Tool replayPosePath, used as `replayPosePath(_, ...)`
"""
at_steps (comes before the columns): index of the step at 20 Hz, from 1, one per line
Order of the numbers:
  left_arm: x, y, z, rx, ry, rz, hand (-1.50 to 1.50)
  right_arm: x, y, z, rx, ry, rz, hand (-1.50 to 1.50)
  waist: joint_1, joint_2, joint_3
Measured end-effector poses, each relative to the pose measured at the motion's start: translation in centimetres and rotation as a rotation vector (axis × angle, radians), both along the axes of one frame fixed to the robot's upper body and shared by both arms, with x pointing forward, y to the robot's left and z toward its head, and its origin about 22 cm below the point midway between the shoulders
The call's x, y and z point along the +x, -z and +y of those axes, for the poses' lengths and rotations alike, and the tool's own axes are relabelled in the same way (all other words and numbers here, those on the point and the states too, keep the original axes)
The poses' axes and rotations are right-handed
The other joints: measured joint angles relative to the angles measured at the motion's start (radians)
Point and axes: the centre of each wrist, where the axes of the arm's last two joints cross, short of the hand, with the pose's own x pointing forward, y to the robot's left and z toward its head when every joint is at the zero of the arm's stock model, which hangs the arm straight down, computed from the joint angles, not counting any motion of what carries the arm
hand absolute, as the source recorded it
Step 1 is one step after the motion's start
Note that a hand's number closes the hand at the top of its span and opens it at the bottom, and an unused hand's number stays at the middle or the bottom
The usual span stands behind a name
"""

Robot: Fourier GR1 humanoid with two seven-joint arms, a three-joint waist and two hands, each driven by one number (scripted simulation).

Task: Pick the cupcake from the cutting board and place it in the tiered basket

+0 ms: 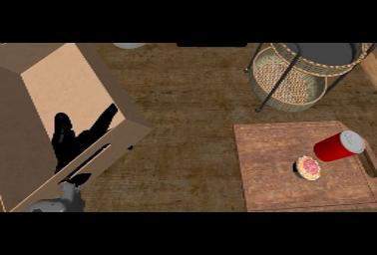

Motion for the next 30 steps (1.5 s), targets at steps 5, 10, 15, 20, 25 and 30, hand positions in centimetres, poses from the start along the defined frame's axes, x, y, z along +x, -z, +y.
replayPosePath(5, 0.7, 0.1, 0.2, 0.006, 0.006, -0.006, 0.0, 1.2, 0.3, 1.3, -0.027, 0.067, 0.106, -1.5, 0.008, 0.0, 0.001)
replayPosePath(10, 1.5, 0.2, 0.4, 0.008, 0.0, -0.007, 0.0, 2.7, 1.1, 4.1, -0.13, 0.112, 0.165, -1.5, 0.011, -0.001, 0.002)
replayPosePath(15, 1.6, 0.2, 0.2, 0.007, -0.017, -0.004, 0.0, 3.7, 2.0, 7.2, -0.177, 0.117, 0.218, -1.5, 0.008, -0.004, 0.003)
replayPosePath(20, 1.7, 0.9, 0.0, 0.016, -0.044, -0.02, 0.0, 4.0, 3.8, 7.2, -0.214, 0.151, 0.24, -1.5, 0.003, -0.007, 0.006)
replayPosePath(25, 1.8, 0.7, 0.2, 0.015, -0.05, -0.03, 0.0, 4.4, 4.5, 7.0, -0.232, 0.191, 0.223, -1.5, 0.003, -0.007, 0.006)
replayPosePath(30, 2.0, 0.8, 0.7, 0.015, -0.044, -0.05, 0.0, 5.2, 5.9, 6.0, -0.23, 0.213, 0.209, -1.5, 0.003, -0.008, 0.007)
